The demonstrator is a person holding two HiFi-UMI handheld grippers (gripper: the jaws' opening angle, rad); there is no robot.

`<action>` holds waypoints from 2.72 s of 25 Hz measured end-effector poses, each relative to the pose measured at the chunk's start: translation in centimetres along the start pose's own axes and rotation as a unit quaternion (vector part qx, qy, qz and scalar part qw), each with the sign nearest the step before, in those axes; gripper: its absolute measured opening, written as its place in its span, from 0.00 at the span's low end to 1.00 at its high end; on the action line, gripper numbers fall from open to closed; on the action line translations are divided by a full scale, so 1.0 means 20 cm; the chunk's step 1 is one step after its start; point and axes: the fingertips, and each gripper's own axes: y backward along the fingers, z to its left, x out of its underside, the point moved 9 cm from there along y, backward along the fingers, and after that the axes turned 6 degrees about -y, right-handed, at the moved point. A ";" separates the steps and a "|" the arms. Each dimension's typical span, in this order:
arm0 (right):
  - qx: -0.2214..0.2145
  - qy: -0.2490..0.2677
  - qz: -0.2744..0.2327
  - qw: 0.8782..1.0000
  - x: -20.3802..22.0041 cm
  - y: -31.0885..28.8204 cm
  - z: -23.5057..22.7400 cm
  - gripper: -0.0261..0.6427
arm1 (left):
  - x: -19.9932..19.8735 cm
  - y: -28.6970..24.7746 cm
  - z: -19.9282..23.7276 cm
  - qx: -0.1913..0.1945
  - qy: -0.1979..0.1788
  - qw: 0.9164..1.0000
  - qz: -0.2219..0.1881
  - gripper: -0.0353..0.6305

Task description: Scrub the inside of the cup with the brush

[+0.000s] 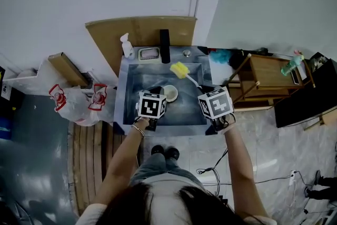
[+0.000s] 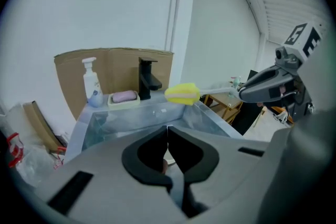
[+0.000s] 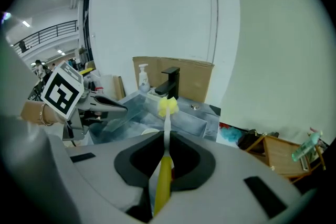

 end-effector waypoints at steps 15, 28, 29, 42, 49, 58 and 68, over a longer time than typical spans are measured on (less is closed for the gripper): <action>0.038 -0.041 -0.118 0.991 0.04 0.13 0.06 0.11 | -0.14 0.23 -0.09 -0.003 -0.026 0.994 -0.104 0.07; 0.059 -0.039 -0.213 0.974 0.06 0.31 0.27 0.11 | -0.12 0.54 -0.09 0.004 -0.042 0.982 -0.184 0.07; 0.060 -0.038 -0.222 0.973 0.06 0.33 0.29 0.11 | -0.12 0.57 -0.10 0.003 -0.044 0.980 -0.192 0.07; 0.060 -0.007 -0.320 0.945 0.09 0.52 0.52 0.11 | -0.10 0.90 -0.12 -0.003 -0.082 0.954 -0.289 0.06; 0.061 -0.001 -0.343 0.937 0.11 0.60 0.61 0.11 | -0.06 1.02 -0.13 -0.007 -0.111 0.943 -0.314 0.06; 0.074 0.001 -0.384 0.920 0.16 0.70 0.69 0.11 | -0.04 1.18 -0.17 0.001 -0.112 0.926 -0.362 0.06; 0.072 0.014 -0.421 0.904 0.14 0.83 0.79 0.11 | -0.03 1.34 -0.19 0.008 -0.107 0.913 -0.393 0.06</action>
